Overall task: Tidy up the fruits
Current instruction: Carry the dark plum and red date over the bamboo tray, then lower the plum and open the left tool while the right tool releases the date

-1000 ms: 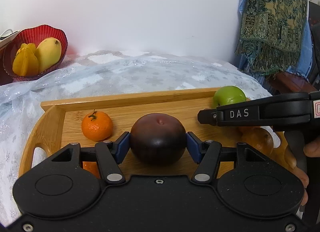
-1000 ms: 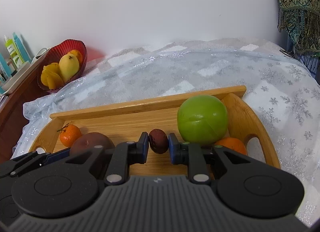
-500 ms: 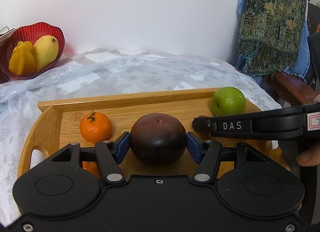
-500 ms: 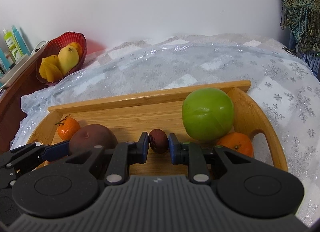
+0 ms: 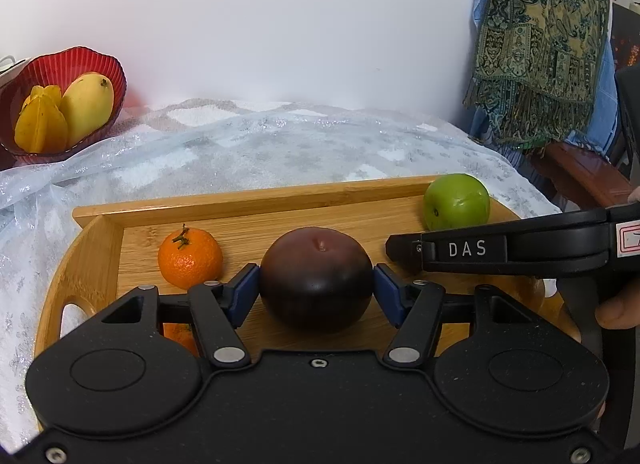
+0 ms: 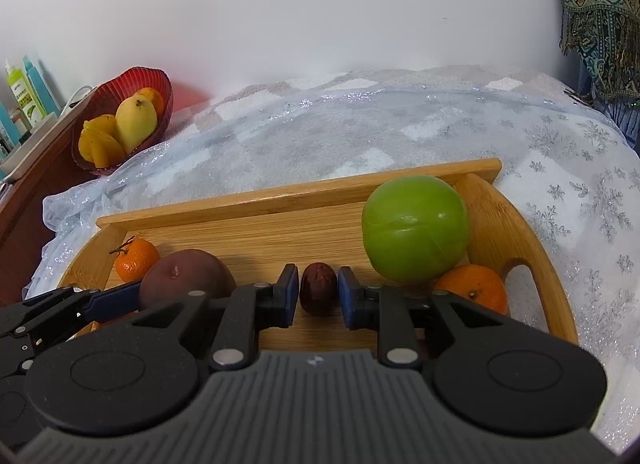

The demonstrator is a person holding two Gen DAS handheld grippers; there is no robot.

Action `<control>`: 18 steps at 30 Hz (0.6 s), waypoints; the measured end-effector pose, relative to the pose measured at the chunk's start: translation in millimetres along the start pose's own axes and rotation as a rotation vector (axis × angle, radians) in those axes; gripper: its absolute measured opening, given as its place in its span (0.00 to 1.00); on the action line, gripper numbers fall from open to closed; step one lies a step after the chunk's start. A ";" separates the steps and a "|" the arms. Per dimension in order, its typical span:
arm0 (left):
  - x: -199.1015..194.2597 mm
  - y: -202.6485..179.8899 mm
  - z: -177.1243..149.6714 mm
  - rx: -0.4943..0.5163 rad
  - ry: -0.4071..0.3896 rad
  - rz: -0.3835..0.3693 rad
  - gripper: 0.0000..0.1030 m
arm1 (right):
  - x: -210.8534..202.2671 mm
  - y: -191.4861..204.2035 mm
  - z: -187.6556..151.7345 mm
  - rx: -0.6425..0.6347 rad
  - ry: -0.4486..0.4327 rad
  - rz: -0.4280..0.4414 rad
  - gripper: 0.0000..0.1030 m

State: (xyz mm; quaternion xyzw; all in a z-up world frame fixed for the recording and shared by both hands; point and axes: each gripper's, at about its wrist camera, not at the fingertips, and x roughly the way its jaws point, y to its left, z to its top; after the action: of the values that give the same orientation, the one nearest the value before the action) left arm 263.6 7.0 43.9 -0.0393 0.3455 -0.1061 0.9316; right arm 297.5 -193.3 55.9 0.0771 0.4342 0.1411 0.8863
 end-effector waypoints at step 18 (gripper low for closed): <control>-11.0 1.1 1.7 0.009 -0.044 0.020 0.69 | -9.7 1.3 -1.6 -0.002 -0.030 0.030 0.37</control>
State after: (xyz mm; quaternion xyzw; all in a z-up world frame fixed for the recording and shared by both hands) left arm 256.7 10.5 52.0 -0.0337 0.3249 -0.0974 0.9401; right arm 290.4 -195.0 62.5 0.0847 0.4196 0.1539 0.8906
